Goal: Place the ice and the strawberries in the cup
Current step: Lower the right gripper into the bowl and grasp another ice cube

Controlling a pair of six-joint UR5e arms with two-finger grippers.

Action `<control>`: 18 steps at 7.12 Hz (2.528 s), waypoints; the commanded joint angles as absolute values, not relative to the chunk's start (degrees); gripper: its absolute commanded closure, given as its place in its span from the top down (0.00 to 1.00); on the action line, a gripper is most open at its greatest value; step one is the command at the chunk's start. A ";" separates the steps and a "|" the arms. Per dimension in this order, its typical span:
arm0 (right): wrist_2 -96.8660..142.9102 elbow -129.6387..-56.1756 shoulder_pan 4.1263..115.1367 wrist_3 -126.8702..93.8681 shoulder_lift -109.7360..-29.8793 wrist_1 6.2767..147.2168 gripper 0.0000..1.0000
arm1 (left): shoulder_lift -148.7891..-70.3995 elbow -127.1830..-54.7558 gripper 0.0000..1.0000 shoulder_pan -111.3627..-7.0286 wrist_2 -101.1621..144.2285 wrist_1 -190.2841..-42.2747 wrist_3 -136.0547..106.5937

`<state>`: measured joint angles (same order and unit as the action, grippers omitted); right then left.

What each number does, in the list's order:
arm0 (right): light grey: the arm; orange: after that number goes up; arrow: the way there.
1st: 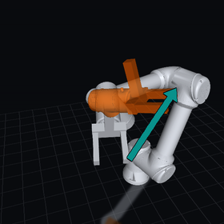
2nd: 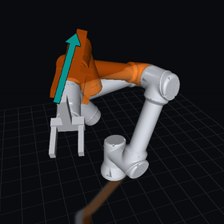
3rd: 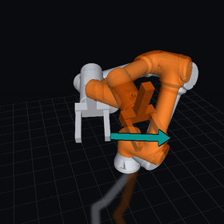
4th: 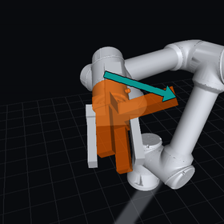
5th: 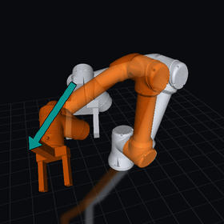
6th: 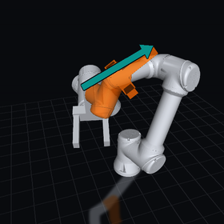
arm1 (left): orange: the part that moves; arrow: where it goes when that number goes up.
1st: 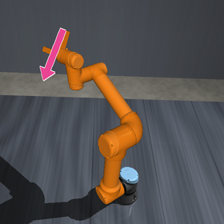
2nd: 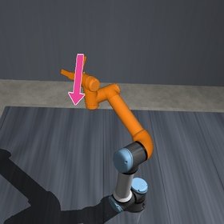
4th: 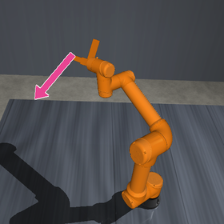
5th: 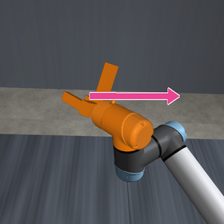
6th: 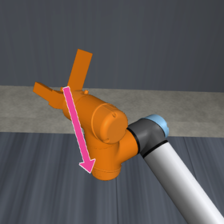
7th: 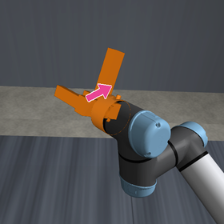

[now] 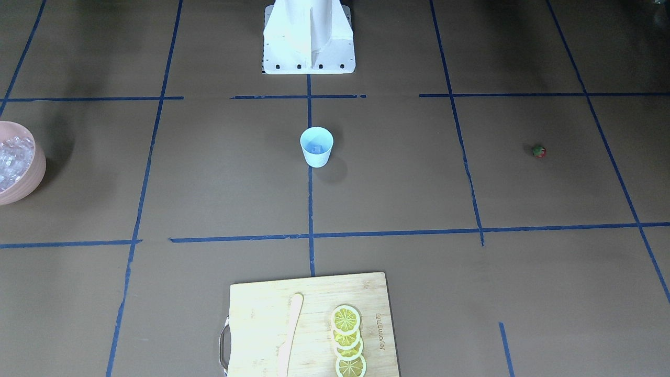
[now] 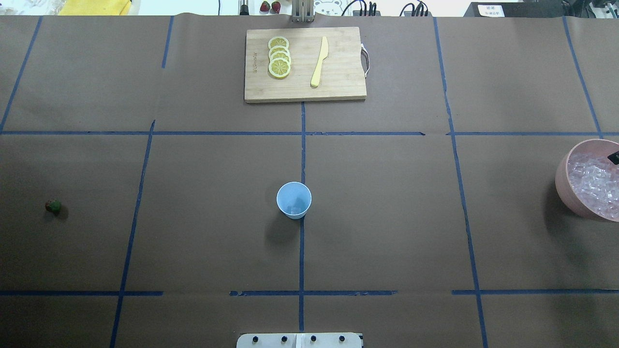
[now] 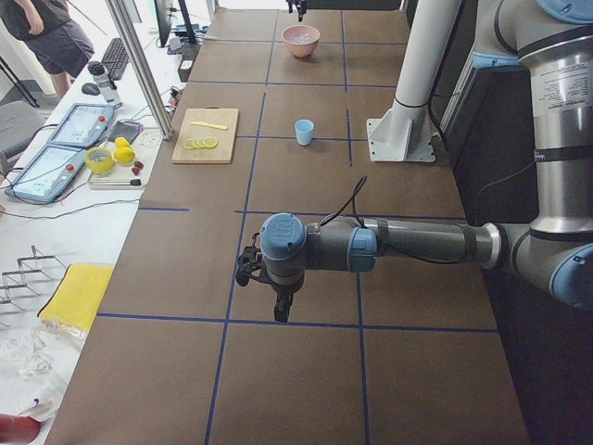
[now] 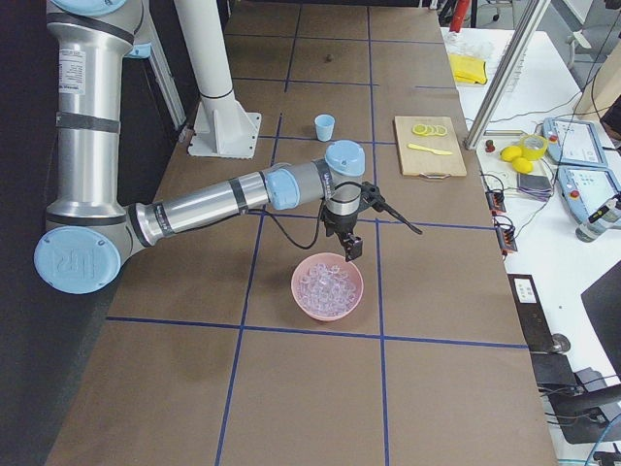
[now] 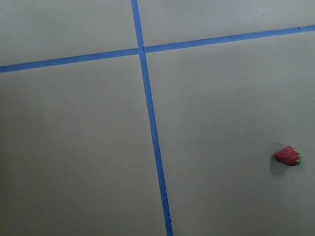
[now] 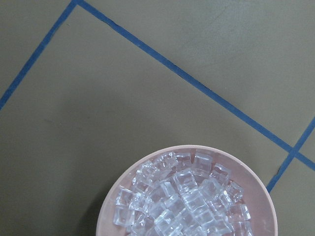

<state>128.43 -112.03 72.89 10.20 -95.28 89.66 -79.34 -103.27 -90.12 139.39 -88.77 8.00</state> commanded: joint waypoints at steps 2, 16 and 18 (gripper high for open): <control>128.23 -110.65 70.23 8.19 -96.33 87.10 0.99 | -79.28 -103.27 1.00 -90.17 139.39 -88.77 8.00; 127.79 -98.79 64.60 -2.64 -99.31 64.86 0.94 | -79.19 -103.36 1.00 -90.09 139.48 -88.86 8.00; 127.88 -99.23 64.60 -2.37 -100.28 64.86 0.93 | -79.19 -103.36 1.00 -90.17 139.48 -88.86 8.09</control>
<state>127.81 -98.98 64.61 -2.50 -99.74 64.89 -79.20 -103.36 -90.11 139.45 -88.86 8.03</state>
